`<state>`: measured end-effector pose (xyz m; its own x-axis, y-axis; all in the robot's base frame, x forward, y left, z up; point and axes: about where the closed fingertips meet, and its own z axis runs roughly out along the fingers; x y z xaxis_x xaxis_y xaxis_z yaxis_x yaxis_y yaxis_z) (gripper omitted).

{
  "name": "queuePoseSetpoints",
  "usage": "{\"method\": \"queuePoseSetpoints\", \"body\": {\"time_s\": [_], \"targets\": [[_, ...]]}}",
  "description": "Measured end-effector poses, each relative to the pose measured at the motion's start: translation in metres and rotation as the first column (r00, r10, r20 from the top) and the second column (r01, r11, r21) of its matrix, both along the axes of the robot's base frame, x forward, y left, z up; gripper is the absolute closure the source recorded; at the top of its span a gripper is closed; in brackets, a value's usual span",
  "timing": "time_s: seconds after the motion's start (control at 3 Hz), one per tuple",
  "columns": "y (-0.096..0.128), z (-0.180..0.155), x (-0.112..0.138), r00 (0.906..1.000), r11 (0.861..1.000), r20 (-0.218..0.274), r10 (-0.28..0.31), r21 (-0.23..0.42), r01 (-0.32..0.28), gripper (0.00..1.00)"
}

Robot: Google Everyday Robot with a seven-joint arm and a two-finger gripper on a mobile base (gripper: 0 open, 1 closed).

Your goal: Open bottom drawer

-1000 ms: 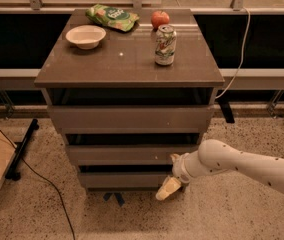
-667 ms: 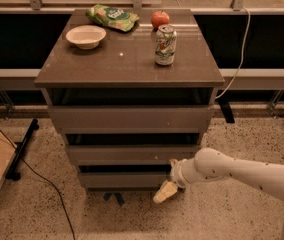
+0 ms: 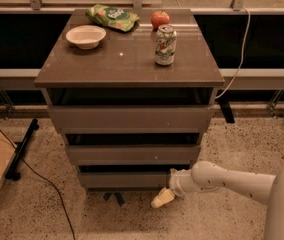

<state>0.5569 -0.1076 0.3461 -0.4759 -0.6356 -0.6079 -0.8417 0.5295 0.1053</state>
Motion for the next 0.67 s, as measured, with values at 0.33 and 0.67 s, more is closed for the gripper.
{"method": "queuePoseSetpoints", "body": {"time_s": [0.33, 0.67], "targets": [[-0.003, -0.022, 0.008, 0.9991, 0.999, -0.007, -0.041, 0.031, 0.041, 0.0], [-0.008, -0.04, 0.022, 0.9978, 0.997, -0.01, -0.066, 0.046, 0.066, 0.0]]}}
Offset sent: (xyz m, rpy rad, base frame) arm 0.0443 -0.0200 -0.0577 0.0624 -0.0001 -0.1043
